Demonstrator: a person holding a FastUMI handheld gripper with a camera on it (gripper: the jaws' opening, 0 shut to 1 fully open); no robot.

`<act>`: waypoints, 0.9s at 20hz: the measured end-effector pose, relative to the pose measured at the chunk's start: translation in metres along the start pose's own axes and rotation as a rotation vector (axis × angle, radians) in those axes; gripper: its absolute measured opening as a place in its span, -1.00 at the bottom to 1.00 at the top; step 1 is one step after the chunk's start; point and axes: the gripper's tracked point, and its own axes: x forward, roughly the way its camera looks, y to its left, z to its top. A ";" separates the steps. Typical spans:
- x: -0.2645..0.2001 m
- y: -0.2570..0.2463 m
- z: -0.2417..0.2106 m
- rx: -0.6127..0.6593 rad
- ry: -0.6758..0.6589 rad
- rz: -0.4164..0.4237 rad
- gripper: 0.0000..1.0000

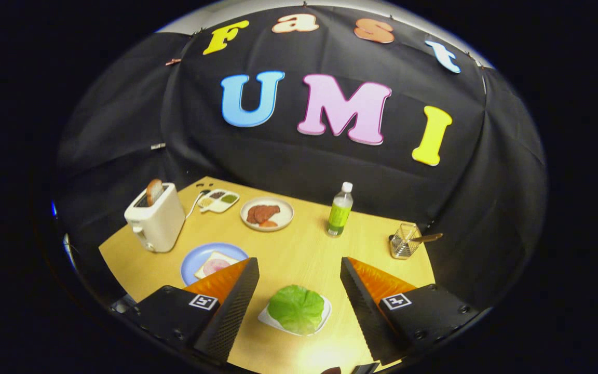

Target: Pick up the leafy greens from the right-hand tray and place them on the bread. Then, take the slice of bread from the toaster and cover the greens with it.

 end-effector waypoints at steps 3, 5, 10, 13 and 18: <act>0.022 0.001 -0.043 -0.014 0.104 0.055 0.96; 0.038 0.002 -0.068 -0.017 0.162 0.090 0.95; 0.073 -0.001 -0.127 -0.033 0.291 0.152 0.93; 0.090 -0.003 -0.159 -0.015 0.372 0.177 0.89; 0.108 -0.004 -0.184 -0.027 0.438 0.210 0.69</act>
